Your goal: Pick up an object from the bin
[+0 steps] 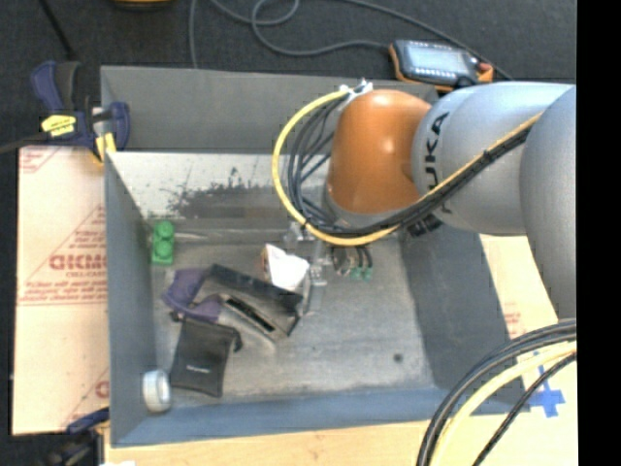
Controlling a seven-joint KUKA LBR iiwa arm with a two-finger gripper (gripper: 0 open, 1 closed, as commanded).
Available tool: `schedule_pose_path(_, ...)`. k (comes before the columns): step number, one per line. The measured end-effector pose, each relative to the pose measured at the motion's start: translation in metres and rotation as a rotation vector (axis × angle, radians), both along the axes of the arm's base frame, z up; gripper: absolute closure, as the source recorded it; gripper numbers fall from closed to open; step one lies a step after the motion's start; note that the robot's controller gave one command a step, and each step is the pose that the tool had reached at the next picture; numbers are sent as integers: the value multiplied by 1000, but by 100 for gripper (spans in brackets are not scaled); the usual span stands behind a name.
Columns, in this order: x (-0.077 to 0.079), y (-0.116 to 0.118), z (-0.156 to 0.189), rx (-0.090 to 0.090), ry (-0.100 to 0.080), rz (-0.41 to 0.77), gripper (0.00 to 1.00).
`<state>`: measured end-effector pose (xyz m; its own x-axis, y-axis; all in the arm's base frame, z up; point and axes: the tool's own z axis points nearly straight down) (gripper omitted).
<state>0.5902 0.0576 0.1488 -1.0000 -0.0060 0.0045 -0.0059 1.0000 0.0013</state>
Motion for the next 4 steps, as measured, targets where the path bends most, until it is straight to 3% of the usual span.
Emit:
schedule_pose_path(1, 1, 0, 5, 1, -8, -1, 0)
schedule_pose_path(2, -6, 51, -47, -3, -7, -95, 0)
schedule_pose_path(3, -9, 74, -67, -2, -7, -86, 0)
schedule_pose_path(4, -10, 71, -49, 0, -9, -193, 0)
